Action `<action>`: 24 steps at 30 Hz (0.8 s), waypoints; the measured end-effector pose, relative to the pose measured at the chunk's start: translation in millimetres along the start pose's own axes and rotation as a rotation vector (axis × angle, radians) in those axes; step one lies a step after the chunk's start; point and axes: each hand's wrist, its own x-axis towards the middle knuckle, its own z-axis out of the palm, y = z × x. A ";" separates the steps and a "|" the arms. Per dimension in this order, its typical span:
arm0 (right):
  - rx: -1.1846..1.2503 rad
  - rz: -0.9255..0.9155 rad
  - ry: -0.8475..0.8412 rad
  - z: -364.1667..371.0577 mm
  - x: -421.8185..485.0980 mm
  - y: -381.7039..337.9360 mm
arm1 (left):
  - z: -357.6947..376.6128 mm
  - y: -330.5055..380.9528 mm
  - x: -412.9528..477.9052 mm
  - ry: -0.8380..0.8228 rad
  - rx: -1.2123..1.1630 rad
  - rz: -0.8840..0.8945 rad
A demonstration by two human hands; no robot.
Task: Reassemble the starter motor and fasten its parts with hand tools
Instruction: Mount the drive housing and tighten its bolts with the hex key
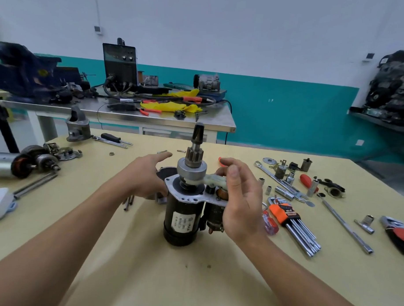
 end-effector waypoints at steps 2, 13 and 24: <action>-0.002 0.008 0.002 -0.7 -0.6 1.0 | -6.7 -1.7 5.0 0.042 -0.258 -0.021; 0.036 -0.018 0.039 1.9 -2.1 7.1 | -55.3 29.1 4.0 0.182 -1.311 0.445; 0.000 -0.009 0.049 3.6 0.4 6.2 | -135.6 139.2 -39.6 -0.087 0.135 0.776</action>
